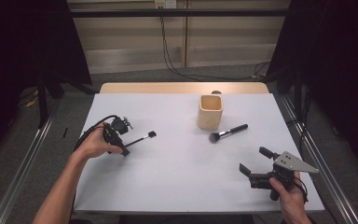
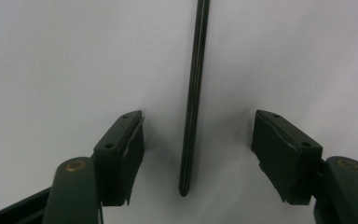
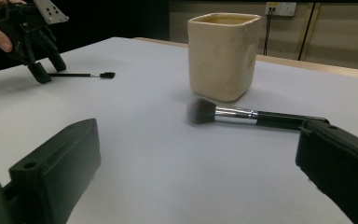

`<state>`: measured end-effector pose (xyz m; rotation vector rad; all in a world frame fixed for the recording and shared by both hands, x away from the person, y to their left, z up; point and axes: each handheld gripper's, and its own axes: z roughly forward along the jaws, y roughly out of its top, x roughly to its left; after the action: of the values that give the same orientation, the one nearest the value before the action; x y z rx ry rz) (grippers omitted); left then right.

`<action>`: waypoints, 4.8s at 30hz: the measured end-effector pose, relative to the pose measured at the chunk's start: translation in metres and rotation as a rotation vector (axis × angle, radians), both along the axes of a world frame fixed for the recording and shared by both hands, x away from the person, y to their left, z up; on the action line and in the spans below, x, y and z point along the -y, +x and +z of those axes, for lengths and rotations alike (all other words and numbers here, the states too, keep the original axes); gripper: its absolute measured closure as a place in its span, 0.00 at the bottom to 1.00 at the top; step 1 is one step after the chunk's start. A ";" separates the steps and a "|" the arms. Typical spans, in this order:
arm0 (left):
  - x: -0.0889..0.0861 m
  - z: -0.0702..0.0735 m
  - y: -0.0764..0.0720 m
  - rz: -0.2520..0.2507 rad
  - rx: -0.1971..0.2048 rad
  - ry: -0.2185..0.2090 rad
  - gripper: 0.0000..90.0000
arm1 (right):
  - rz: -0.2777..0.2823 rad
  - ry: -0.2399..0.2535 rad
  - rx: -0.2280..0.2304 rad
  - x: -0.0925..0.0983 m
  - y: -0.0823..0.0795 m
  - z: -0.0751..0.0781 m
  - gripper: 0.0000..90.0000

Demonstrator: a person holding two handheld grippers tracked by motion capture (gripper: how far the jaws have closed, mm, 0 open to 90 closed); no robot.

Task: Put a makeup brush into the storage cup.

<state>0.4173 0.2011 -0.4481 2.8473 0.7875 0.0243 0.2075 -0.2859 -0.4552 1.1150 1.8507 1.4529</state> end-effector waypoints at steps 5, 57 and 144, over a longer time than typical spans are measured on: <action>0.006 0.001 0.004 -0.004 -0.029 0.045 0.44 | 0.003 -0.001 0.000 -0.001 0.000 0.000 0.00; -0.019 0.010 0.007 0.090 -0.033 -0.198 0.96 | -0.003 0.002 0.003 0.000 0.000 0.000 0.00; -0.033 0.008 -0.094 0.220 0.437 -0.861 0.95 | 0.057 0.034 0.019 -0.011 0.007 0.007 0.00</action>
<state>0.3231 0.2343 -0.4406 1.8496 0.7599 0.2588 0.2148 -0.2748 -0.4485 1.0681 1.8653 1.5271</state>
